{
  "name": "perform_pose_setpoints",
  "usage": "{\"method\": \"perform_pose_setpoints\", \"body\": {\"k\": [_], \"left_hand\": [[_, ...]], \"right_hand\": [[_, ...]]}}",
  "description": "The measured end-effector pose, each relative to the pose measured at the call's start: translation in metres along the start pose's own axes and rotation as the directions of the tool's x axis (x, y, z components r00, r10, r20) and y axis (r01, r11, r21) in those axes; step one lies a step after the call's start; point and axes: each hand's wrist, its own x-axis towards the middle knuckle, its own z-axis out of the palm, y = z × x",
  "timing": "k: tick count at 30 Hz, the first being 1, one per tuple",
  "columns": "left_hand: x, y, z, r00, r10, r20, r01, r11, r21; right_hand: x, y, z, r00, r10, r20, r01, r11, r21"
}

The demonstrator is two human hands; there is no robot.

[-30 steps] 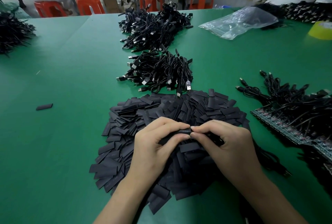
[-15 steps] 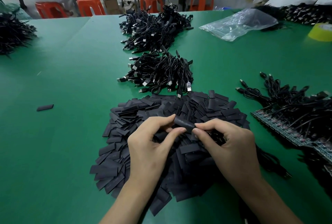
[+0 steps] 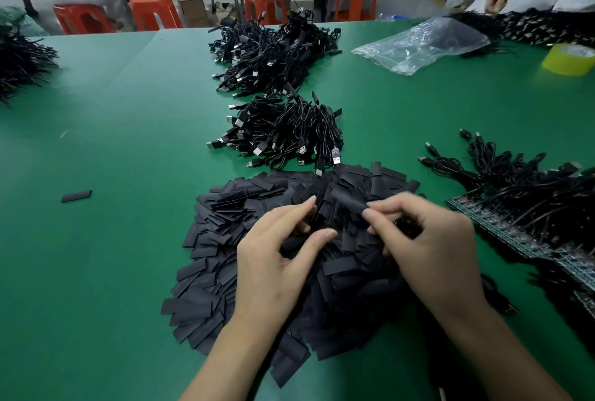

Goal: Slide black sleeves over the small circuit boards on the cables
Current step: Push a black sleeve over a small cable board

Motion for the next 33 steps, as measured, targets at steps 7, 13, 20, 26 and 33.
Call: {"method": "perform_pose_setpoints", "body": {"k": [7, 13, 20, 26, 33], "left_hand": [[0.0, 0.001, 0.001, 1.0, -0.028, 0.011, 0.028, 1.0, -0.013], [-0.001, -0.002, 0.001, 0.998, -0.051, 0.047, 0.053, 0.998, -0.023], [0.0, -0.006, 0.002, 0.996, -0.061, 0.069, 0.062, 0.998, -0.012], [0.0, -0.005, 0.001, 0.995, -0.053, 0.087, 0.053, 0.999, 0.0], [-0.002, -0.005, 0.003, 0.995, -0.026, 0.1, 0.023, 0.999, 0.029]], "right_hand": [[0.112, -0.02, 0.012, 0.941, 0.322, 0.109, -0.334, 0.935, 0.121], [0.232, -0.045, 0.064, 0.864, 0.434, 0.256, -0.485, 0.854, 0.189], [0.183, -0.031, 0.033, 0.892, 0.289, 0.348, -0.229, 0.952, -0.203], [0.102, -0.004, -0.036, 0.745, 0.33, 0.58, 0.014, 0.862, -0.507], [0.037, 0.008, -0.04, 0.727, 0.487, 0.484, 0.144, 0.582, -0.801]]}}
